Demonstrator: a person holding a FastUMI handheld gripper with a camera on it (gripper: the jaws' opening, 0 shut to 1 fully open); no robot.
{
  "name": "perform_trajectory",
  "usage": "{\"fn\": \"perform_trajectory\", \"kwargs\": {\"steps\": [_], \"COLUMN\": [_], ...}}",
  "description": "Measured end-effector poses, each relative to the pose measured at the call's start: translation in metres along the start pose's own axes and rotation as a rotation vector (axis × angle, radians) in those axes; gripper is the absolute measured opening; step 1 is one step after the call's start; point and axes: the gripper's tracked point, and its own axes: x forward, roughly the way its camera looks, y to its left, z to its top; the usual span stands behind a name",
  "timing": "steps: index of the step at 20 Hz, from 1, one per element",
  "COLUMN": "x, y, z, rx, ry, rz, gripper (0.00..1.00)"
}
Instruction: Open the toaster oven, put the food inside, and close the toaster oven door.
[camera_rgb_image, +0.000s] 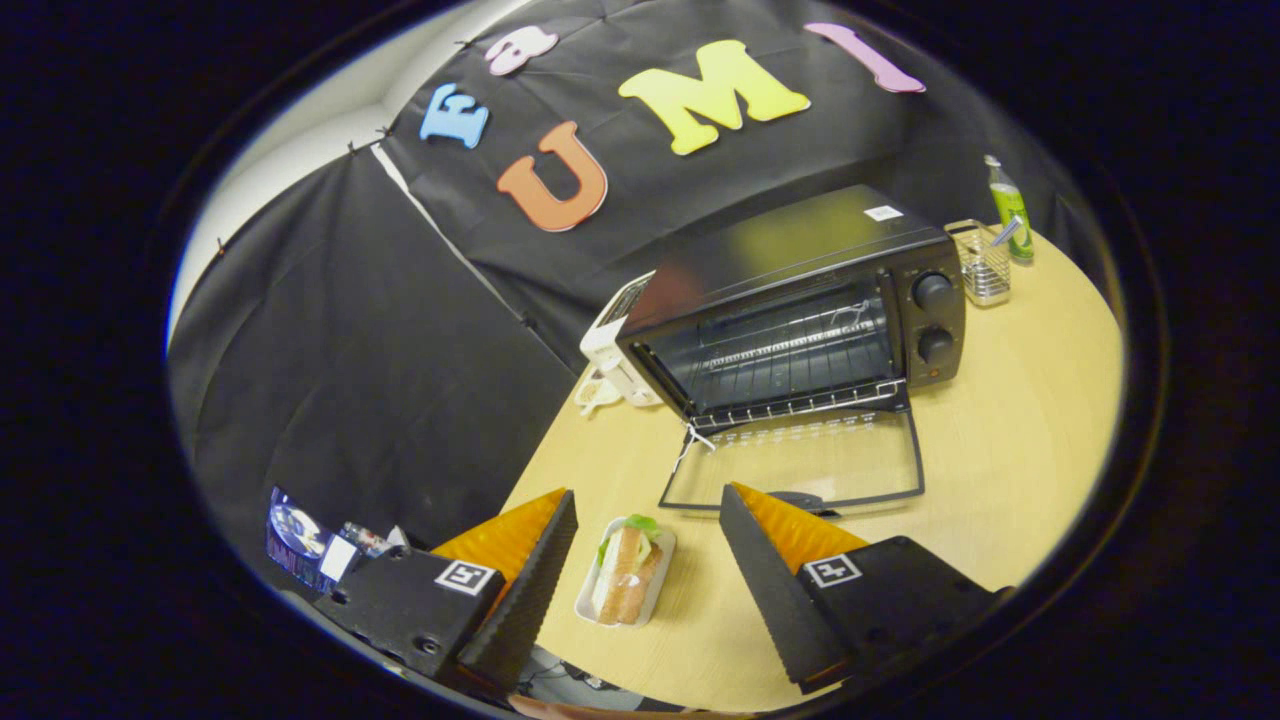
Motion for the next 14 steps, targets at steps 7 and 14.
{"fn": "perform_trajectory", "kwargs": {"steps": [7, 14], "x": [0.027, 0.057], "y": [0.022, 0.007], "z": [-0.048, -0.078], "rx": [-0.03, 0.007], "ry": [0.228, 0.372], "rz": [-0.028, -0.082], "gripper": [0.97, 0.94]}}
